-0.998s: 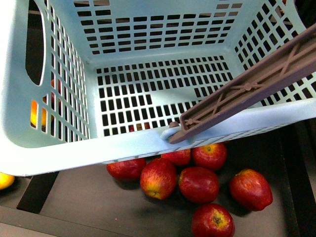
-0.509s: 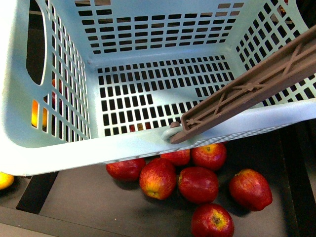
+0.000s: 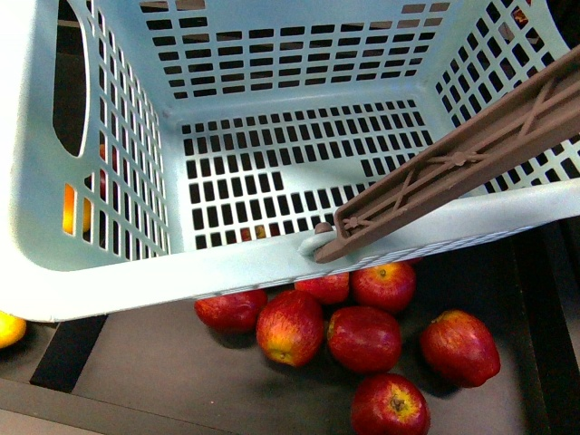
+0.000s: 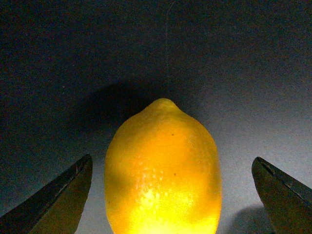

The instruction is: Pick lemon and mango into basket

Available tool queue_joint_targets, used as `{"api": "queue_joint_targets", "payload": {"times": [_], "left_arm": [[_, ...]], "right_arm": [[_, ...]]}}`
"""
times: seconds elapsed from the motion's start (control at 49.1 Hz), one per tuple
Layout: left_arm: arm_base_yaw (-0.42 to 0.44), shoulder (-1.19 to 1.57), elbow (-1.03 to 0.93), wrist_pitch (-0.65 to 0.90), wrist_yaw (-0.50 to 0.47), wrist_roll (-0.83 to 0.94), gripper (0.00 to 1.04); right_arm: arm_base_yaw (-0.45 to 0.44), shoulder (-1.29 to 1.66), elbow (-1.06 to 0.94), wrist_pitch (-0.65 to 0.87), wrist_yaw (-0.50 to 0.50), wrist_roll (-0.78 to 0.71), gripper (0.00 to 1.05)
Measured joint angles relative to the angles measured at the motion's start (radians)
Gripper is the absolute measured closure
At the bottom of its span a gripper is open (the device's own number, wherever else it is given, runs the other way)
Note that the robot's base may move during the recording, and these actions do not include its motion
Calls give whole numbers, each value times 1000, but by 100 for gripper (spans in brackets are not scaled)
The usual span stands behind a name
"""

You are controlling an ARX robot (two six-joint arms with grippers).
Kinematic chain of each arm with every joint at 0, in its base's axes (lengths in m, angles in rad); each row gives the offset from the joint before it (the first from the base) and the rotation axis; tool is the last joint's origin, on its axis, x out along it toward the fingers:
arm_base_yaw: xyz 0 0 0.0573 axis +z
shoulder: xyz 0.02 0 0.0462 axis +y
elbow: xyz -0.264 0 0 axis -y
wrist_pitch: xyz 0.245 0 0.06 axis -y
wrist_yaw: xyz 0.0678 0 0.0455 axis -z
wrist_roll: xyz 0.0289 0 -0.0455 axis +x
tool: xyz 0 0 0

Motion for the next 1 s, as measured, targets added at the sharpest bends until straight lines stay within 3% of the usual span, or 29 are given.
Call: {"api": "queue_joint_targets", "payload": {"times": [0.448,0.652,0.835,0.998], "left_arm": [[0,0,0,0,-3,0,100],[0,0,0,0,1,0,100],[0,0,0,0,0,0,100],[0,0,0,0,0,0,100]], "right_arm": [[25,96,60,-26,31,30,9],[11,93,58,-17,34,43,41],[10,28,8,-32,13,40,43],[15,-179,-124,-37,-97,24,43]]}}
